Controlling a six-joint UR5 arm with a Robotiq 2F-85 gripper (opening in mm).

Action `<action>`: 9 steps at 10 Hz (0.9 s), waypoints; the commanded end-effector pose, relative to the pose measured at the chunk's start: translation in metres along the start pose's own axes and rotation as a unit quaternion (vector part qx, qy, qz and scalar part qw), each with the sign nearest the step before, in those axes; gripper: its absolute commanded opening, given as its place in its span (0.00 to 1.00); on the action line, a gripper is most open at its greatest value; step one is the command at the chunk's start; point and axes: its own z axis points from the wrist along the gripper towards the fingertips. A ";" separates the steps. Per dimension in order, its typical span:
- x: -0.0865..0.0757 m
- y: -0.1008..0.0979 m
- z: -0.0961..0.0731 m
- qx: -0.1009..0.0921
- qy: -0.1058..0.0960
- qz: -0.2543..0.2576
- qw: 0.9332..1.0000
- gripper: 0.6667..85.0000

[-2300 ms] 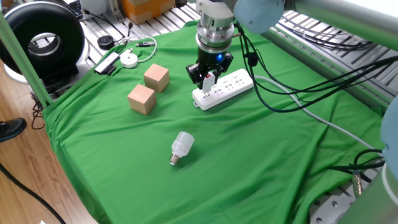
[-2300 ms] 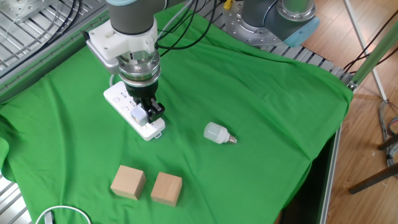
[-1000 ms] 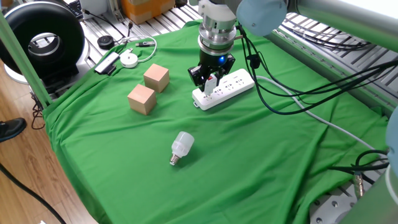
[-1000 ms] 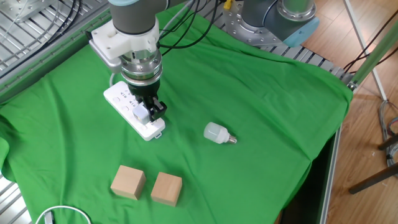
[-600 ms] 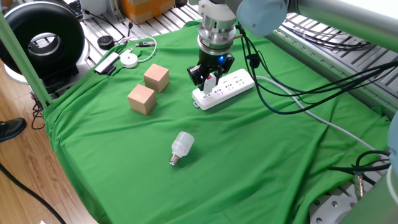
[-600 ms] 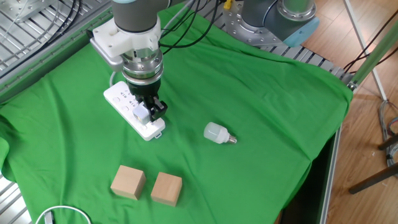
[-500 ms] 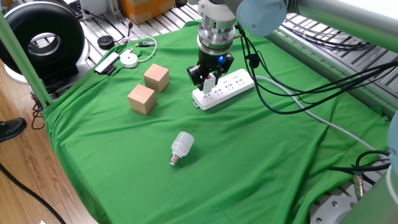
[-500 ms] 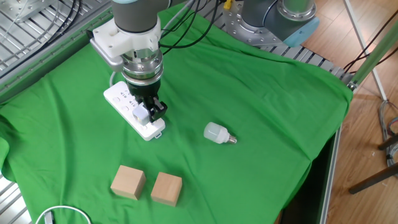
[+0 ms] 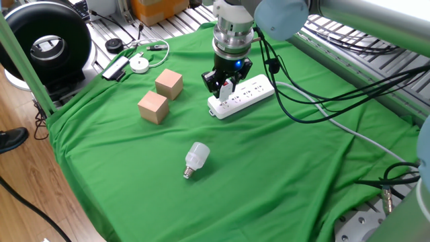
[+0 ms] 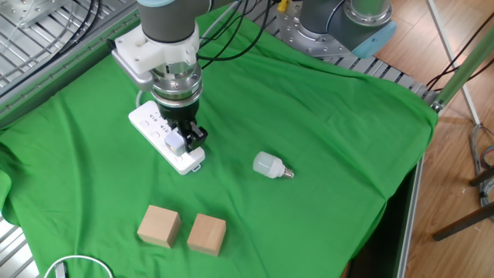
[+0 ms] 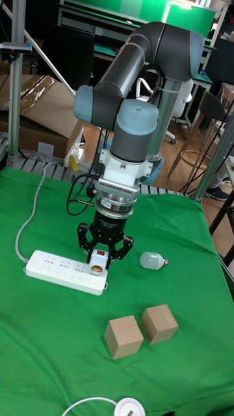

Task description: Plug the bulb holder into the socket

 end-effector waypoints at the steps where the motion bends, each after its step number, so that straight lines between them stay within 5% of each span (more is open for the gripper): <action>1: -0.002 0.002 0.001 -0.005 -0.001 0.004 1.000 0.00; 9: -0.002 0.003 0.003 -0.007 -0.001 0.007 1.000 0.00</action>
